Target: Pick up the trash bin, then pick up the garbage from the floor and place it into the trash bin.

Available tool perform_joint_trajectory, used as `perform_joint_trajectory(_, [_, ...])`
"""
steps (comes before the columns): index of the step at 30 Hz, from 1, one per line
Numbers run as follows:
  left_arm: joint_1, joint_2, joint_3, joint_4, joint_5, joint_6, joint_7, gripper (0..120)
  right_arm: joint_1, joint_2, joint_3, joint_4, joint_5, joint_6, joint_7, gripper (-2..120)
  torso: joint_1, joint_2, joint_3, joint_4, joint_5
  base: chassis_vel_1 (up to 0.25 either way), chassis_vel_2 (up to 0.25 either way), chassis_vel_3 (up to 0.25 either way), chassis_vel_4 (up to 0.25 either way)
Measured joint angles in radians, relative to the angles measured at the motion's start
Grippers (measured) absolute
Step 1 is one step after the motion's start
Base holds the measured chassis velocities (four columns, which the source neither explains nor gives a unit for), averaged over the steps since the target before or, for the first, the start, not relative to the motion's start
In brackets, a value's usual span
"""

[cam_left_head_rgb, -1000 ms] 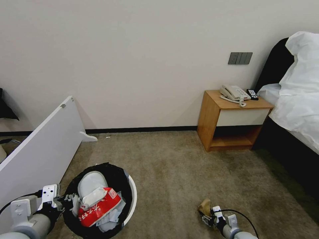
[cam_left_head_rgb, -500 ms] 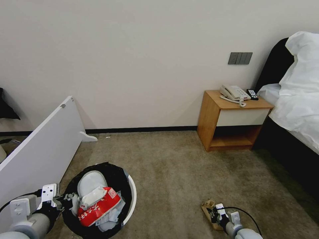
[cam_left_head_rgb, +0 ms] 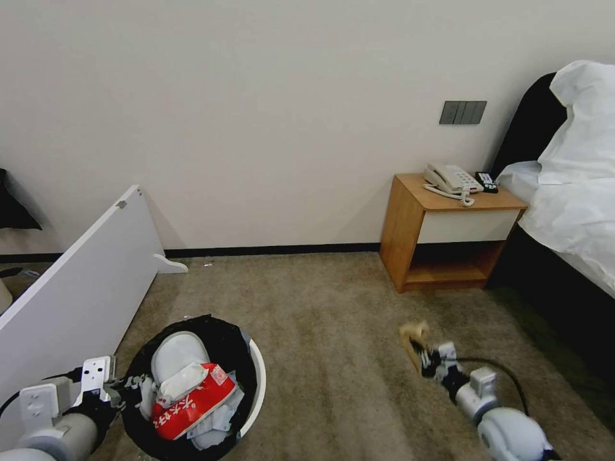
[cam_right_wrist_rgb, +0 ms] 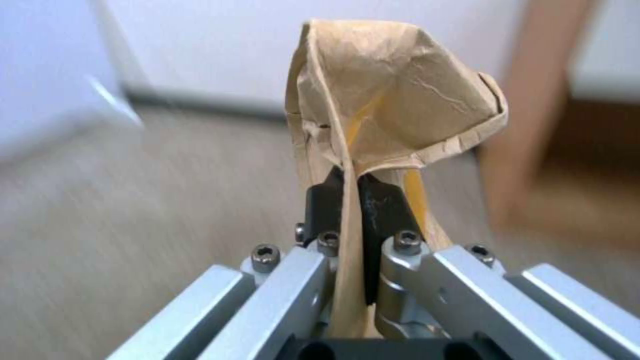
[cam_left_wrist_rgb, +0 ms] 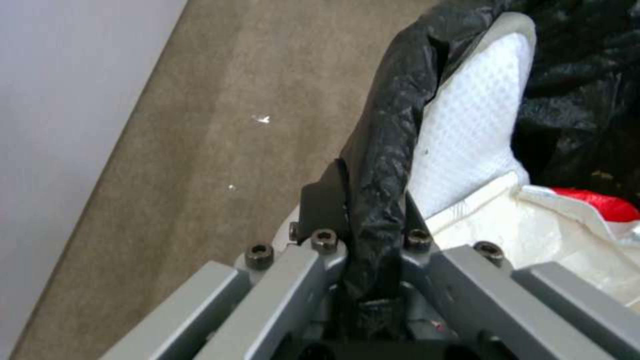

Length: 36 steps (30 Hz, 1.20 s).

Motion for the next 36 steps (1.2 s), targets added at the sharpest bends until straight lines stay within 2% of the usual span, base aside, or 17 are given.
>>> perform_joint_trajectory(1, [0.000, 0.000, 0.000, 0.000, 0.000, 0.000, 0.000, 1, 0.000, 0.000, 0.000, 0.000, 0.000, 0.000, 0.000, 0, 0.000, 0.000, 0.000, 0.0000, 0.0000, 0.000, 0.000, 0.000, 0.000])
perform_joint_trajectory(3, [-0.004, 0.002, -0.001, -0.003, -0.005, 0.000, -0.001, 1, 0.044, -0.036, -0.031, 0.098, 0.091, 0.014, -0.012, 0, 0.000, 0.000, 0.000, 0.0002, 0.0000, 0.000, 0.000, 0.000, 0.000])
perform_joint_trajectory(8, [-0.009, 0.008, -0.001, -0.009, -0.008, 0.000, -0.001, 1, 0.130, -0.071, -0.100, 0.168, 0.195, 0.024, -0.024, 0, 0.000, 0.000, 0.000, 0.0002, -0.0001, 0.000, 0.000, 0.000, 0.000])
perform_joint_trajectory(10, [-0.011, 0.019, -0.003, -0.013, -0.014, 0.000, -0.001, 1, 0.239, -0.088, -0.191, 0.202, 0.286, 0.030, -0.039, 0, 0.000, 0.000, 0.000, -0.0003, 0.0000, 0.000, 0.000, 0.000, 0.000])
perform_joint_trajectory(11, [-0.011, 0.019, -0.003, -0.013, -0.014, 0.000, -0.001, 1, 0.239, -0.088, -0.191, 0.202, 0.286, 0.030, -0.039, 0, 0.000, 0.000, 0.000, -0.0003, 0.0000, 0.000, 0.000, 0.000, 0.000])
perform_joint_trajectory(12, [-0.012, 0.024, -0.004, -0.015, -0.015, 0.000, -0.001, 1, 0.331, -0.088, -0.265, 0.210, 0.338, 0.035, -0.055, 0, 0.000, 0.000, 0.000, 0.0000, 0.0002, 0.000, 0.000, 0.000, 0.000])
perform_joint_trajectory(13, [-0.012, 0.024, -0.004, -0.015, -0.015, 0.000, -0.001, 1, 0.331, -0.088, -0.265, 0.210, 0.338, 0.035, -0.055, 0, 0.000, 0.000, 0.000, 0.0000, 0.0002, 0.000, 0.000, 0.000, 0.000])
perform_joint_trajectory(15, [-0.013, 0.031, 0.000, -0.016, -0.015, 0.000, -0.001, 1, 0.550, -0.063, -0.437, 0.197, 0.411, 0.059, -0.087, 0, 0.000, 0.000, 0.000, 0.0007, -0.0006, 0.000, 0.000, 0.000, 0.000])
perform_joint_trajectory(21, [-0.019, 0.034, 0.005, -0.016, -0.013, 0.000, -0.001, 1, 0.695, -0.011, -0.585, 0.168, 0.454, 0.072, -0.115, 0, 0.000, 0.000, 0.000, 0.0005, 0.0002, 0.000, 0.000, 0.000, 0.000])
perform_joint_trajectory(23, [-0.023, 0.038, 0.006, -0.016, -0.012, 0.000, 0.000, 1, 0.790, 0.040, -0.688, 0.148, 0.478, 0.076, -0.125, 0, 0.000, 0.000, 0.000, 0.0002, 0.0000, 0.000, 0.000, 0.000, 0.000])
perform_joint_trajectory(28, [-0.020, 0.048, 0.002, -0.021, -0.015, 0.000, 0.000, 1, 0.861, 0.090, -0.786, 0.134, 0.493, 0.079, -0.130, 0, 0.000, 0.000, 0.000, 0.0001, 0.0000, 0.000, 0.000, 0.000, 0.000])
perform_joint_trajectory(36, [-0.017, 0.056, 0.004, -0.020, -0.015, 0.000, 0.000, 1, 0.891, 0.127, -0.900, 0.114, 0.483, 0.079, -0.117, 0, 0.000, 0.000, 0.000, 0.0002, 0.0000, 0.000, 0.000, 0.000, 0.000])
